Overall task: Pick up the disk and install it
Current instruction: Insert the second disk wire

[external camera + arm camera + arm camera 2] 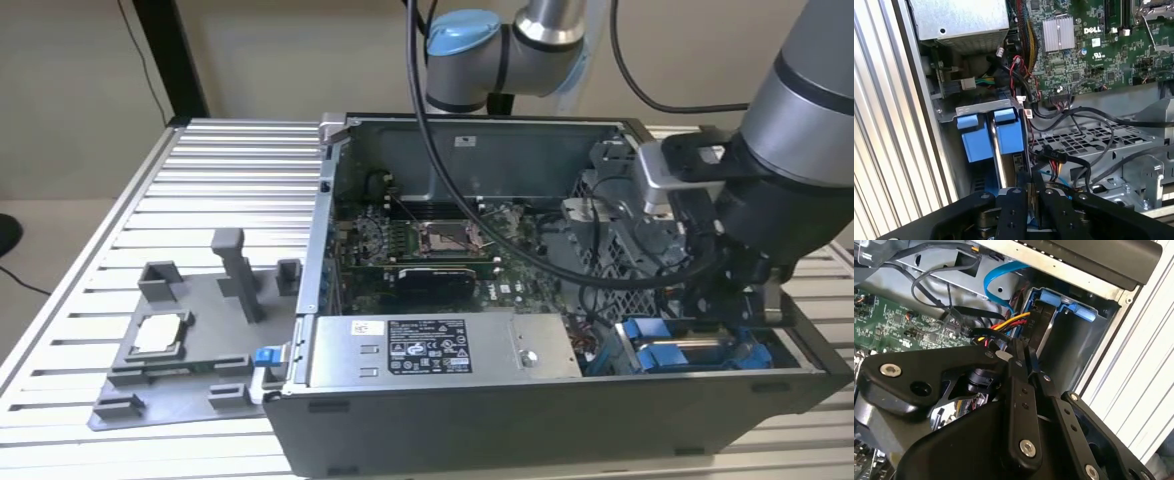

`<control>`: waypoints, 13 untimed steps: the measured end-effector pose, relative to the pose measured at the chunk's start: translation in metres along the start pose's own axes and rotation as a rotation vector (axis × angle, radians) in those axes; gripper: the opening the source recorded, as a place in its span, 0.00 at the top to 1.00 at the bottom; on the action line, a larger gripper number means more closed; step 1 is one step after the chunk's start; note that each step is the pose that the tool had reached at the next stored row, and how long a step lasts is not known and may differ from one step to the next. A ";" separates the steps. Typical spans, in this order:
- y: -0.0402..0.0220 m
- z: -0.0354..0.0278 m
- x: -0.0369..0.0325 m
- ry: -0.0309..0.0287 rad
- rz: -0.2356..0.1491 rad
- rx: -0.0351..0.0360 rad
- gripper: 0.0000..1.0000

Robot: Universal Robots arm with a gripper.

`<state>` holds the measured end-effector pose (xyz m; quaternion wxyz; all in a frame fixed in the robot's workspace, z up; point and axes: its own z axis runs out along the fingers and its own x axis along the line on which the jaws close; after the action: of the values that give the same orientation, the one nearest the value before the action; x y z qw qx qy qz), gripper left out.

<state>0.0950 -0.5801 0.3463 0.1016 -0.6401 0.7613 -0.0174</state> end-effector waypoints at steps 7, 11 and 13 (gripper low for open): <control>0.0006 0.0018 0.0016 -0.0001 0.000 0.0002 1.00; 0.0006 0.0019 0.0017 -0.0002 0.000 0.0002 1.00; 0.0006 0.0018 0.0017 -0.0001 0.000 0.0005 1.00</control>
<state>0.0945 -0.5815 0.3442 0.1018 -0.6401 0.7613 -0.0176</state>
